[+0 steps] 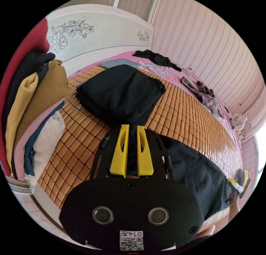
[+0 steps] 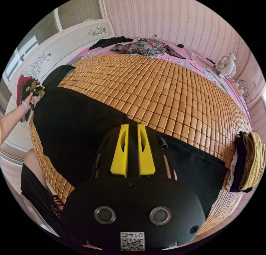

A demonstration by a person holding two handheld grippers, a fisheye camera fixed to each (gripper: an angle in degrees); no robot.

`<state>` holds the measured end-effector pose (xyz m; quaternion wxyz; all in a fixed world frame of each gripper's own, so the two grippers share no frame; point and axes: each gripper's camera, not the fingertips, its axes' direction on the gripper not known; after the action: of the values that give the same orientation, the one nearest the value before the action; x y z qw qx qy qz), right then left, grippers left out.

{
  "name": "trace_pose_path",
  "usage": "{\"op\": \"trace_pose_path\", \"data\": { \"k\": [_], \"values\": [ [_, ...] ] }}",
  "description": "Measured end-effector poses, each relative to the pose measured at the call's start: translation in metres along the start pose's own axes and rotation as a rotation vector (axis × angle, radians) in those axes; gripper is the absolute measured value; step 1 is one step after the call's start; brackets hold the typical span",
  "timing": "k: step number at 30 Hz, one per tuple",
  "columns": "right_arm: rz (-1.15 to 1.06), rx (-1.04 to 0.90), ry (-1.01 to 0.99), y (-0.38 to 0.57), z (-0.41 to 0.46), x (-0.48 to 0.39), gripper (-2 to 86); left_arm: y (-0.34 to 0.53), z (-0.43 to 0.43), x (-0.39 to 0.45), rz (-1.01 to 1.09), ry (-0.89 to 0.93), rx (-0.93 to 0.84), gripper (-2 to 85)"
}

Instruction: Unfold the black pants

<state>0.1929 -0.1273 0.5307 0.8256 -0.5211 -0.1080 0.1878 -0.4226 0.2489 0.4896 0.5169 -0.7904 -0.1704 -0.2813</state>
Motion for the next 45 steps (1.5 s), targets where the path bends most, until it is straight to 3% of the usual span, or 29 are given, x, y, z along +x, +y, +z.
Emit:
{"op": "trace_pose_path", "data": {
  "k": [5, 10, 15, 17, 22, 28, 31, 38, 45],
  "values": [
    [0.212, 0.047, 0.198, 0.087, -0.056, 0.082, 5.2, 0.015, -0.046, 0.008, 0.145, 0.134, 0.061, 4.1],
    [0.513, 0.046, 0.281, 0.126, -0.081, 0.178, 5.2, 0.092, -0.049, 0.08, 0.423, 0.374, -0.195, 4.2],
    [0.618, 0.046, 0.308, 0.126, -0.08, 0.235, 4.1, 0.17, -0.031, 0.165, 0.596, 0.583, -0.413, 4.1],
    [0.665, -0.078, 0.243, 0.13, -0.065, 0.26, 3.3, 0.191, -0.022, 0.191, 0.671, 0.583, -0.468, 4.1],
    [0.609, 0.063, 0.137, 0.149, -0.09, 0.271, 1.3, 0.216, 0.004, 0.23, 0.741, 0.548, -0.517, 3.7],
    [0.589, 0.07, 0.249, 0.171, -0.099, 0.276, 0.2, 0.224, 0.015, 0.241, 0.745, 0.519, -0.519, 2.3],
    [0.613, -0.012, 0.134, 0.181, -0.081, 0.285, 0.5, 0.231, 0.014, 0.252, 0.811, 0.473, -0.498, 1.6],
    [0.556, 0.141, 0.178, 0.179, -0.115, 0.283, 2.5, 0.243, 0.017, 0.27, 0.847, 0.423, -0.489, 0.4],
    [0.656, 0.029, 0.18, 0.184, -0.103, 0.301, 4.5, 0.248, 0.026, 0.282, 0.833, 0.425, -0.516, 0.1]
  ]
}}
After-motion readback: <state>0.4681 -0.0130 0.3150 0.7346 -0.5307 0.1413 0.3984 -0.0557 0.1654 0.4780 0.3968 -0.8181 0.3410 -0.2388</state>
